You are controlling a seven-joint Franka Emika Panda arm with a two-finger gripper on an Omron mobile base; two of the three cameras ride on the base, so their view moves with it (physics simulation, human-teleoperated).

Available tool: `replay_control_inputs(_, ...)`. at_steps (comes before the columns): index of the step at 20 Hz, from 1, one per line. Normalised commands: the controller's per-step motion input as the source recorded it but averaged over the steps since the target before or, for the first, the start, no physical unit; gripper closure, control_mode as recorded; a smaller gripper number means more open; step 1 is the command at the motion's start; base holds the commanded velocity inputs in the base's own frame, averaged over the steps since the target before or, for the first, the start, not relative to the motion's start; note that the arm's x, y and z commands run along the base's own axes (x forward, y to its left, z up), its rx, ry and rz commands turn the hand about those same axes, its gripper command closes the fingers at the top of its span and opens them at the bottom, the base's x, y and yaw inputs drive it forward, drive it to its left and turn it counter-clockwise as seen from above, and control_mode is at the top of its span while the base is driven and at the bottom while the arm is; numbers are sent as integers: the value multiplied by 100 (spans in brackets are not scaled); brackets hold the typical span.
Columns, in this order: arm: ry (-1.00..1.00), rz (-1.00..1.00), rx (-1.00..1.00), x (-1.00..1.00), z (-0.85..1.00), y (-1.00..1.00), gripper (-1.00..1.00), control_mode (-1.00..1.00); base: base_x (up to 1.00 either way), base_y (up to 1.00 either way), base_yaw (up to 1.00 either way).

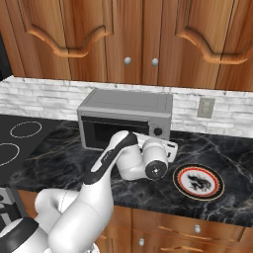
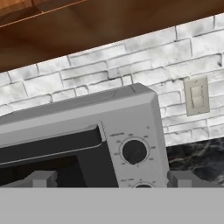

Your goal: Pull the toaster oven rack outwards. Pick up the baguette from the plate and place it on the toaster oven rack. Close the toaster oven door fully and set the temperature to the lowest setting.

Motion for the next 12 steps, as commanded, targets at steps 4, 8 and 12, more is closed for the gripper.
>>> replay_control_inputs(4, 0, 0, 0, 9, 0, -4, -100, -100, 0, 0, 0)
replay_control_inputs(8, 0, 0, 1, 1, 0, -12, -100, -100, 0, 0, 0)
replay_control_inputs(12, 0, 0, 1, 8, 0, -9, -100, -100, 0, 0, 0)
